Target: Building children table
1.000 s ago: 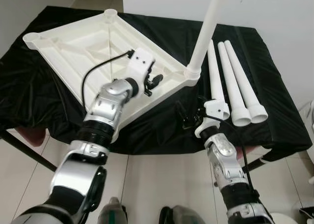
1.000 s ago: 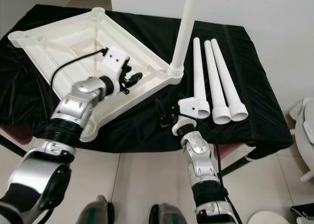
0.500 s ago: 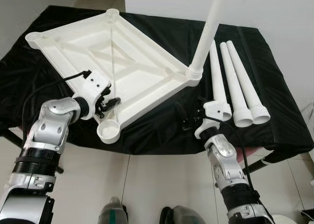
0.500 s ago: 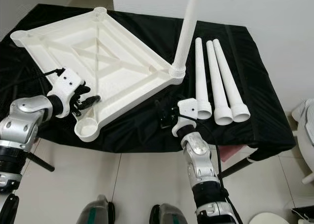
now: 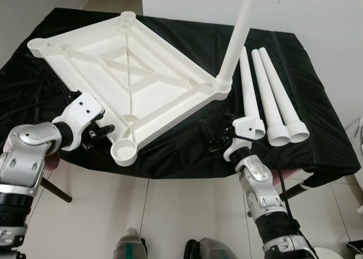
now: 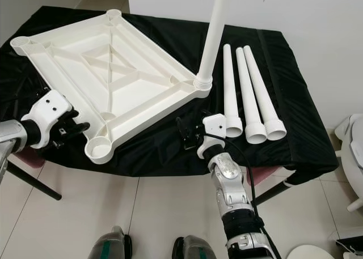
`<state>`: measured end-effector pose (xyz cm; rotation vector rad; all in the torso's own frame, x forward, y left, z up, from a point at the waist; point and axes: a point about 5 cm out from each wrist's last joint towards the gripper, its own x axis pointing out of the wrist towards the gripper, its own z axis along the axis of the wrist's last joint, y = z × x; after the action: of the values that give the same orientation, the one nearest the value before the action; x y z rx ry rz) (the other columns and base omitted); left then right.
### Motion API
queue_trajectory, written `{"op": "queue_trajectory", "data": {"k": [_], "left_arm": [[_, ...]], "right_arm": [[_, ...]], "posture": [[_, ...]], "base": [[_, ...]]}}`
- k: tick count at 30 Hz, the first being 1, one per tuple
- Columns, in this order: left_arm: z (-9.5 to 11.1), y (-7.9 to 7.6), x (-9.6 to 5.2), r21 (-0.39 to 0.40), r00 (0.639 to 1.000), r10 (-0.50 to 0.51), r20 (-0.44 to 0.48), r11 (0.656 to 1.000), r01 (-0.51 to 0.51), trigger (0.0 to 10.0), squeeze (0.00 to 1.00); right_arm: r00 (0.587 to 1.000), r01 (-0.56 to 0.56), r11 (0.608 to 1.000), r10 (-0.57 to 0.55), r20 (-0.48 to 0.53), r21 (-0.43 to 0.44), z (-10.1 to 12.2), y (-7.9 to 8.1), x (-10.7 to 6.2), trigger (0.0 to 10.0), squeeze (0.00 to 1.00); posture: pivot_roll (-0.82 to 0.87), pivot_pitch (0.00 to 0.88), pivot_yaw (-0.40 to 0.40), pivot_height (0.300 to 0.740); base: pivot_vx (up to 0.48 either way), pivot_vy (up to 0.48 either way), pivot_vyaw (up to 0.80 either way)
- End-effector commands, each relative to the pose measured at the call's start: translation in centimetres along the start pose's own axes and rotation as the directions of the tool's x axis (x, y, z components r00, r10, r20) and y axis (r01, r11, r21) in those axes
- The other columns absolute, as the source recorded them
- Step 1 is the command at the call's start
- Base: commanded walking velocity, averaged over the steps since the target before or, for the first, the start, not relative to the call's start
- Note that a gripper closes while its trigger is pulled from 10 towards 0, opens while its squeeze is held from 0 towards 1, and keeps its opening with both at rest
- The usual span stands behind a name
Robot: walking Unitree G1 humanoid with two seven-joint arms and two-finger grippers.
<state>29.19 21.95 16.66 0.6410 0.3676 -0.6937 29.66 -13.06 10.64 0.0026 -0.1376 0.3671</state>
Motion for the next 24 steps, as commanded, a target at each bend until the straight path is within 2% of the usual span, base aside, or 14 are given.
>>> {"op": "queue_trajectory", "data": {"k": [1, 6, 7, 14, 15, 19, 21, 24], "left_arm": [[0.2, -0.4, 0.3, 0.024, 1.0, 0.001, -0.021, 1.0, -0.001, 10.0, 0.0], [1.2, -1.7, 1.6, 0.019, 0.999, -0.036, 0.004, 0.999, 0.035, 10.0, 0.0], [1.6, -2.1, 2.2, 0.033, 0.999, -0.045, 0.007, 0.998, 0.045, 10.0, 0.0], [2.7, -2.5, 3.6, 0.041, 0.999, -0.047, 0.024, 0.998, 0.045, 10.0, 0.0], [3.3, -2.6, 4.5, 0.046, 0.999, -0.044, 0.03, 0.998, 0.042, 10.0, 0.0], [3.9, -2.6, 5.1, 0.045, 0.998, -0.039, 0.043, 0.998, 0.037, 10.0, 0.0], [5.1, -2.8, 6.1, 0.035, 0.997, -0.036, 0.07, 0.999, 0.034, 10.0, 0.0], [5.5, -2.8, 6.6, 0.024, 0.997, -0.026, 0.079, 0.999, 0.024, 10.0, 0.0]], "right_arm": [[1.0, -0.001, 1.0, 0.001, -0.012, -0.008, -0.2, -0.2, 0.0, 10.0, 0.0], [1.0, 0.004, 1.0, -0.004, -0.009, -0.01, -0.1, -0.3, 0.0, 10.0, 0.0], [1.0, 0.007, 1.0, -0.007, -0.008, -0.01, 0.0, -0.4, 0.1, 10.0, 0.0], [1.0, 0.014, 1.0, -0.014, -0.004, -0.014, 0.1, -0.5, 0.1, 10.0, 0.0], [1.0, 0.021, 1.0, -0.021, -0.003, -0.016, 0.1, -0.6, 0.0, 10.0, 0.0], [1.0, 0.025, 1.0, -0.025, -0.001, -0.018, 0.2, -0.7, 0.0, 10.0, 0.0], [0.999, 0.034, 0.999, -0.034, 0.002, -0.018, 0.3, -0.8, 0.0, 10.0, 0.0], [0.999, 0.036, 0.999, -0.036, 0.003, -0.018, 0.3, -0.8, 0.0, 10.0, 0.0]], "posture": [[0.05, 0.021, -0.054, 0.74], [0.05, 0.027, -0.054, 0.74], [0.04, 0.03, -0.052, 0.74], [0.03, 0.036, -0.048, 0.74], [0.03, 0.037, -0.046, 0.74], [0.02, 0.039, -0.041, 0.74], [0.01, 0.04, -0.034, 0.74], [0.01, 0.04, -0.034, 0.74]], "base": [[0.0, 0.0, 0.0], [0.0, 0.0, 0.0], [0.0, 0.0, 0.0], [0.0, 0.0, 0.0], [0.0, 0.0, 0.0], [0.0, 0.0, 0.0], [0.0, 0.0, 0.0], [0.0, 0.0, 0.0]]}}
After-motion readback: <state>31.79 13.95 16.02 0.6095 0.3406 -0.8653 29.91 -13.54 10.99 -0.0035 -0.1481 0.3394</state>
